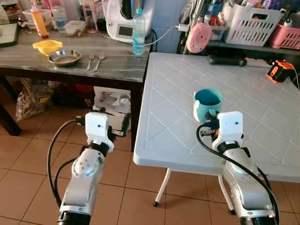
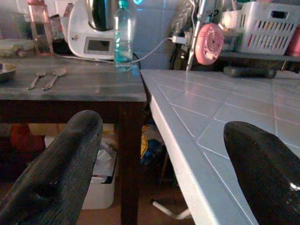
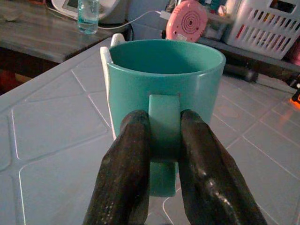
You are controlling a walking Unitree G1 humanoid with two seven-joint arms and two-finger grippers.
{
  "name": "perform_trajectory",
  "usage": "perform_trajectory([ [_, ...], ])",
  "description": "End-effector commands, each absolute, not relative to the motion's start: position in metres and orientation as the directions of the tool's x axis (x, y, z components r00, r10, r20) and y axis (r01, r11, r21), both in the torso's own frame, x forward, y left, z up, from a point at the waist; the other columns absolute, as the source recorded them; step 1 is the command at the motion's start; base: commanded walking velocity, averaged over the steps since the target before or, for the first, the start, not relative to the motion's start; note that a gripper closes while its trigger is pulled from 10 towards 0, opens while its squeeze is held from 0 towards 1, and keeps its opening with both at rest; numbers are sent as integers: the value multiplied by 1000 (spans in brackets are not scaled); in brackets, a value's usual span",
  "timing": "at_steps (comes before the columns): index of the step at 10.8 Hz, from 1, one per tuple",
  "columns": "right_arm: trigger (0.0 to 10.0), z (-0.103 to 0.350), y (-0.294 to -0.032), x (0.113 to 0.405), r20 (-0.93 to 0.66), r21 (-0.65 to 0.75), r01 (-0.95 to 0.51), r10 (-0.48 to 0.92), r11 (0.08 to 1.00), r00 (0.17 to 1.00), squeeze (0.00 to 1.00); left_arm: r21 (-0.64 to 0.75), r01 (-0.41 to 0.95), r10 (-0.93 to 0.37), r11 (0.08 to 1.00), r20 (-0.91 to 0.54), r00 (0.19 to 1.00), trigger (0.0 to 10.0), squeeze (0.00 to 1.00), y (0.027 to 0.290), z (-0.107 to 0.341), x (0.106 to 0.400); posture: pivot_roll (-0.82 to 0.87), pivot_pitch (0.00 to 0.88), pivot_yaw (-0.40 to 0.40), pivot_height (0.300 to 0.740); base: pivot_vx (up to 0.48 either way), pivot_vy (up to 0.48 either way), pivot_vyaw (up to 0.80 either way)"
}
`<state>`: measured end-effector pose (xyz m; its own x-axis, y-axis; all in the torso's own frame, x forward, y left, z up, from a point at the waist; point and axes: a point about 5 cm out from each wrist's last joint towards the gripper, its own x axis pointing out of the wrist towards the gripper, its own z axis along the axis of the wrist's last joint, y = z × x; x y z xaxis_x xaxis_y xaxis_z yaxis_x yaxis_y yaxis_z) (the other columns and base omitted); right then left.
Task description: Setting the table
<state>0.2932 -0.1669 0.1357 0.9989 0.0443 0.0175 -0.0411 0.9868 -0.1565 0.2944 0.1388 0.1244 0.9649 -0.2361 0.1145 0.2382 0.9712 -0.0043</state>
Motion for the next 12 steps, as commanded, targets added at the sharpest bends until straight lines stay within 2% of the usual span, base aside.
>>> perform_trajectory([
  [1,10000,143,-166,291,52,-154,-38,47,987,998,0,0,238,-237,971,116,965,10000,0,137,124,293,-24,27,-50,740,0,0,0],
  [3,10000,142,-160,295,69,-133,-29,39,991,997,0,-5,258,-256,966,107,961,10000,0,138,124,294,-12,38,4,740,0,0,0],
  [5,10000,141,-165,297,76,-119,6,3,993,997,0,-10,268,-266,963,104,959,10000,0,135,125,298,-11,32,30,740,0,0,0],
  [11,10000,142,-165,300,93,-118,5,6,993,996,0,-35,324,-314,945,162,935,10000,0,133,133,295,-6,26,27,740,0,0,0],
  [12,10000,141,-163,299,93,-116,3,8,993,996,0,-32,330,-321,943,166,932,10000,0,133,135,296,-5,27,29,740,326,0,0],
])
